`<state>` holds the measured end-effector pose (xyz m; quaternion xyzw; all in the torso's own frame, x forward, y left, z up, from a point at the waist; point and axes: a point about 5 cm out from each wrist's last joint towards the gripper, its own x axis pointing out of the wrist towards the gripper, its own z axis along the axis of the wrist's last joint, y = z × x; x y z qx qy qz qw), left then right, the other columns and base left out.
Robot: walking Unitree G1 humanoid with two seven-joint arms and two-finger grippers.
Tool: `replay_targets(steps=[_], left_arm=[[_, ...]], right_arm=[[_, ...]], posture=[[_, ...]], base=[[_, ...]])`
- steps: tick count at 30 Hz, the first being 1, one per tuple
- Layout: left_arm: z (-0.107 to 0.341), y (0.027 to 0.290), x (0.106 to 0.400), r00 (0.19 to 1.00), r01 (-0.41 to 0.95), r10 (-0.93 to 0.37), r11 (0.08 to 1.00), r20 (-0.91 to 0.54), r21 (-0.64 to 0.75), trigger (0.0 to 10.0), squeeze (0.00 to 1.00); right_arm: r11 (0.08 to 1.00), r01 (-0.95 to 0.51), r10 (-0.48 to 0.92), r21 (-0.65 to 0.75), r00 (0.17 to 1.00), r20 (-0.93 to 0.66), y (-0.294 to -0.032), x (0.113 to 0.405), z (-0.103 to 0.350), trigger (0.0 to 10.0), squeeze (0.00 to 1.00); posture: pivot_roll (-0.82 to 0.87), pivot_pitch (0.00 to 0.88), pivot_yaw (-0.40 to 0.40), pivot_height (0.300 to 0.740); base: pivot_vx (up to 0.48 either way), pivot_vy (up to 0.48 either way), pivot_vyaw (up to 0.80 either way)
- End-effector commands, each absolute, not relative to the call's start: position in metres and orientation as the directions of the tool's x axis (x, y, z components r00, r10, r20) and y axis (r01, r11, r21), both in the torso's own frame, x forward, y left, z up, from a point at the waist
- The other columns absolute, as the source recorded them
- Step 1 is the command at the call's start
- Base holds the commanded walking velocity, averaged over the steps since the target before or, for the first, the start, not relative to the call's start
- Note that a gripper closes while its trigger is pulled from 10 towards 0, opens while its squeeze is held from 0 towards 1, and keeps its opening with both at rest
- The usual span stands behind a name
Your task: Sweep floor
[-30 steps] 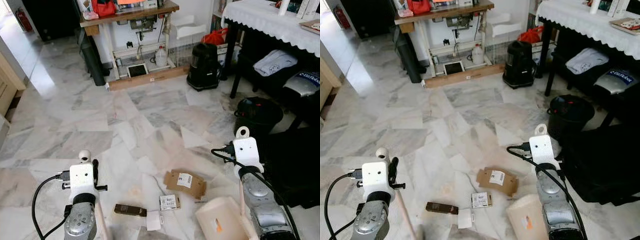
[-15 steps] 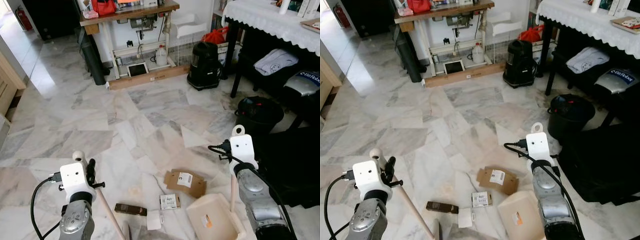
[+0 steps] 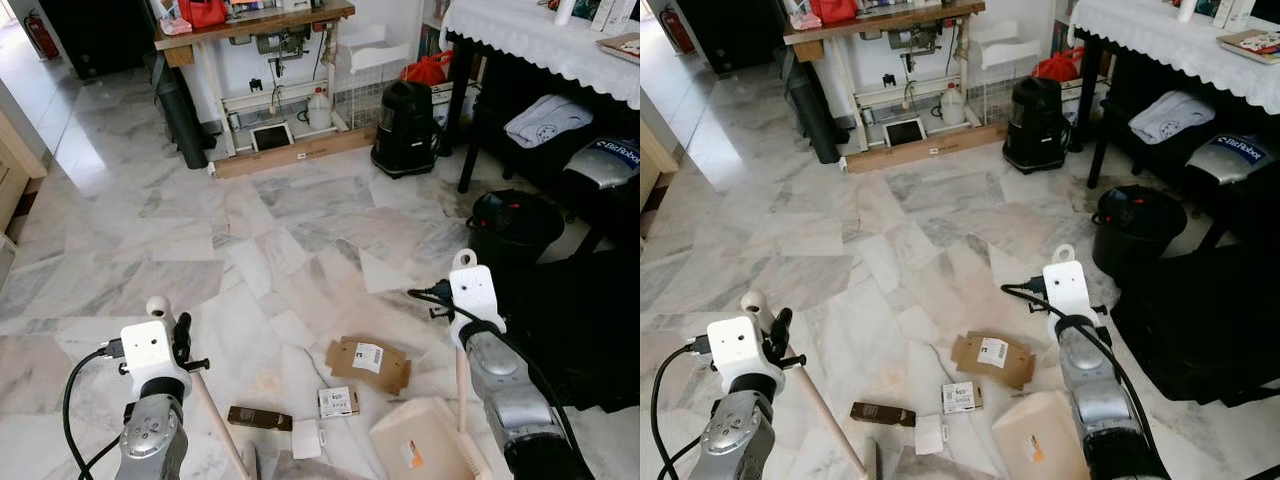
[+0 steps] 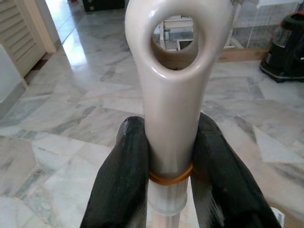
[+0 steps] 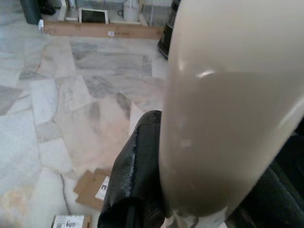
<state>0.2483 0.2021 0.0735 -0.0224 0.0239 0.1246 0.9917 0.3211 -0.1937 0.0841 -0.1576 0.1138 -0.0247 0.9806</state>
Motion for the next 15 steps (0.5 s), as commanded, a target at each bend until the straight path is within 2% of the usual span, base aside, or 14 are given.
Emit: replay_targets(steps=[1,15], left_arm=[[0.077,0.206,0.250,0.965,-0.261,0.260,0.965,-0.018,-0.035,10.0,0.00],[0.073,0.210,0.254,0.959,-0.277,0.280,0.959,0.039,-0.051,10.0,0.00]], right_arm=[[0.947,0.009,-0.075,-0.321,0.979,-0.192,-0.190,0.326,0.090,10.0,0.00],[0.947,0.010,-0.077,-0.321,0.978,-0.196,-0.189,0.337,0.089,10.0,0.00]], posture=[[-0.29,0.067,0.111,0.740],[-0.30,0.078,0.111,0.740]], base=[[0.000,0.000,0.00],[0.000,0.000,0.00]])
